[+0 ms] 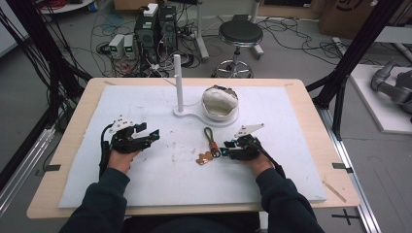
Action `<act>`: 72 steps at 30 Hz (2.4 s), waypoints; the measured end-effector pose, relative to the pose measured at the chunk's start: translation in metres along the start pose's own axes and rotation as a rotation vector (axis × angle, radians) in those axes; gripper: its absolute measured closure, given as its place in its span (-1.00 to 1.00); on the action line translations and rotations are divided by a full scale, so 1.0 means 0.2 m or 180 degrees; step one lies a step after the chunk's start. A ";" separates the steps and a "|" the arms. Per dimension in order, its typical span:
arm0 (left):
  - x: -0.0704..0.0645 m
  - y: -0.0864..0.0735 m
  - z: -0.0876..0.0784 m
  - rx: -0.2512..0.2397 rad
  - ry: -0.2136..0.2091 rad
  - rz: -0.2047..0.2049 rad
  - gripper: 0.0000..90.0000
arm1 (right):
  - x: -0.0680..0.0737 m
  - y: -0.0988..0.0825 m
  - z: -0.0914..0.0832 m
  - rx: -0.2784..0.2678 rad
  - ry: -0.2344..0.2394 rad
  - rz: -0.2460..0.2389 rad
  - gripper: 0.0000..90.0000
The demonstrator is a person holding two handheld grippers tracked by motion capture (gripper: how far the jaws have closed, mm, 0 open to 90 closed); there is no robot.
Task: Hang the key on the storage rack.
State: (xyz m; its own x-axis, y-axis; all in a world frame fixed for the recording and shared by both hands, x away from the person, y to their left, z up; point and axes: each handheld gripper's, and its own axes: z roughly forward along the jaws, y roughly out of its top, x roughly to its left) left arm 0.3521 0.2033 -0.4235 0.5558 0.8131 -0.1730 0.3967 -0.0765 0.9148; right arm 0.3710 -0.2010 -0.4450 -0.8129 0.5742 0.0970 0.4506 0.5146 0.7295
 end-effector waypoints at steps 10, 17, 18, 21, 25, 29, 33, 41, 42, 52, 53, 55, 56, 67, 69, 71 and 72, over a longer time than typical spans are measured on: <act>0.00 0.00 0.00 0.0019 -0.0017 -0.0019 -0.23 | 0.07 0.05 0.08 0.0118 -0.0011 -0.0153 0.41; 0.00 0.00 0.01 0.0017 -0.0007 -0.0029 -0.23 | 0.00 0.08 0.04 -0.0239 -0.0087 0.0339 0.12; 0.00 0.00 0.01 0.0020 -0.0015 -0.0041 -0.22 | 0.00 0.10 0.05 -0.0215 -0.0172 0.0323 0.12; 0.01 0.00 0.00 0.0012 -0.0013 -0.0054 -0.22 | 0.03 0.12 0.12 -0.0077 -0.0306 0.0367 0.12; 0.01 0.00 0.00 0.0012 0.0004 -0.0064 -0.22 | 0.10 0.15 0.19 0.0118 -0.0385 0.0146 0.13; 0.02 0.00 0.00 0.0015 0.0014 -0.0057 -0.22 | 0.15 0.16 0.20 0.0186 -0.0427 -0.0139 0.50; 0.02 0.00 -0.01 0.0008 0.0019 -0.0058 -0.22 | 0.14 0.16 0.18 0.0185 -0.0319 -0.0168 0.65; 0.04 0.00 -0.01 0.0014 0.0090 -0.0088 -0.22 | 0.12 0.19 0.10 -0.0237 -0.0187 -0.0025 0.68; 0.05 0.00 -0.02 0.0014 0.0098 -0.0092 -0.22 | 0.12 0.20 0.08 -0.0300 -0.0187 -0.0012 0.68; 0.13 0.00 -0.07 -0.0150 0.0100 -0.0143 -0.29 | 0.10 0.39 -0.06 -0.0878 -0.0370 -0.0081 0.69; 0.13 0.00 -0.08 -0.0157 0.0109 -0.0143 -0.29 | 0.10 0.39 -0.06 -0.0878 -0.0370 -0.0081 0.69; 0.15 0.00 -0.08 -0.0188 0.0131 -0.0170 -0.34 | 0.10 0.48 -0.08 -0.0963 -0.0404 -0.0108 0.69; 0.15 0.00 -0.09 -0.0203 0.0143 -0.0178 -0.34 | 0.10 0.48 -0.08 -0.0963 -0.0404 -0.0108 0.69; 0.13 0.00 -0.07 -0.0164 0.0078 -0.0128 -0.40 | 0.14 0.82 -0.06 -0.1393 -0.0523 -0.0247 0.68; 0.13 0.00 -0.07 -0.0161 0.0077 -0.0133 -0.40 | 0.15 0.87 -0.03 -0.1411 -0.0502 -0.0266 0.68; 0.13 -0.01 -0.07 -0.0153 0.0070 -0.0135 -0.40 | 0.16 0.91 0.00 -0.1348 -0.0541 -0.0289 0.68; 0.13 -0.01 -0.07 -0.0151 0.0070 -0.0135 -0.40 | 0.15 0.92 0.03 -0.1318 -0.0532 -0.0275 0.68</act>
State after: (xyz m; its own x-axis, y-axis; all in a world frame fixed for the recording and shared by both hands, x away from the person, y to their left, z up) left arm 0.3555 0.2325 -0.4236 0.5228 0.8276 -0.2045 0.3843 -0.0146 0.9231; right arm 0.4306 -0.0859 -0.3118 -0.7550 0.6528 -0.0621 0.1705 0.2868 0.9427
